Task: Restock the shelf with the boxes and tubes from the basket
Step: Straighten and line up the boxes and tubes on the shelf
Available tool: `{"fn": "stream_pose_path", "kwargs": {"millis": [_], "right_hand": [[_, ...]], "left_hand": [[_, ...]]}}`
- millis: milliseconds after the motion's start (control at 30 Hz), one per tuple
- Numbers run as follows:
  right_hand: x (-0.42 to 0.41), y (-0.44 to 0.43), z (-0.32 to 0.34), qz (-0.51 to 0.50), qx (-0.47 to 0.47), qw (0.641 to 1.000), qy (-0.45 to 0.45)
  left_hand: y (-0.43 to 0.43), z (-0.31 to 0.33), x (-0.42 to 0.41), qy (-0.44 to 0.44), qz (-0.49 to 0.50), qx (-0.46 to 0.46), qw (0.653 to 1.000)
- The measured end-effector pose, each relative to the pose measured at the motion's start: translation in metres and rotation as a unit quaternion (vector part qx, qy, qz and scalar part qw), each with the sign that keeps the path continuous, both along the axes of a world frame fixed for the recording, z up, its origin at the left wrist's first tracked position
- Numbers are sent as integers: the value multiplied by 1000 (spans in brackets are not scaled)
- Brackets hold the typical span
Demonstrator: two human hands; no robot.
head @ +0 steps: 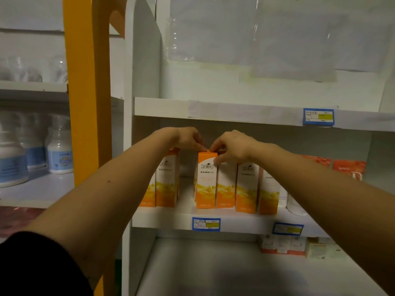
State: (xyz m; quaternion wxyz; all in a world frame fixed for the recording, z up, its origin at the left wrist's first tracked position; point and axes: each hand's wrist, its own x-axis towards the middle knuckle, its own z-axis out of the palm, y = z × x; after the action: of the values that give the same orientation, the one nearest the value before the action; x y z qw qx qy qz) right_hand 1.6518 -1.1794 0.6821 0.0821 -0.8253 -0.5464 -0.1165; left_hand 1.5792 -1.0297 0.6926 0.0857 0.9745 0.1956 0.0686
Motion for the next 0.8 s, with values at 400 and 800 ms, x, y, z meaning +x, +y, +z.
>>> {"fn": "stream_pose_path", "kwargs": {"millis": [400,800], "right_hand": [[5,1,-4,-1,29,999,20],[2,3,-3,8,23,1000,19]], "left_hand": [[1,7,1,55,32,49,997],[10,8,-10,72,-2,76,995]]}}
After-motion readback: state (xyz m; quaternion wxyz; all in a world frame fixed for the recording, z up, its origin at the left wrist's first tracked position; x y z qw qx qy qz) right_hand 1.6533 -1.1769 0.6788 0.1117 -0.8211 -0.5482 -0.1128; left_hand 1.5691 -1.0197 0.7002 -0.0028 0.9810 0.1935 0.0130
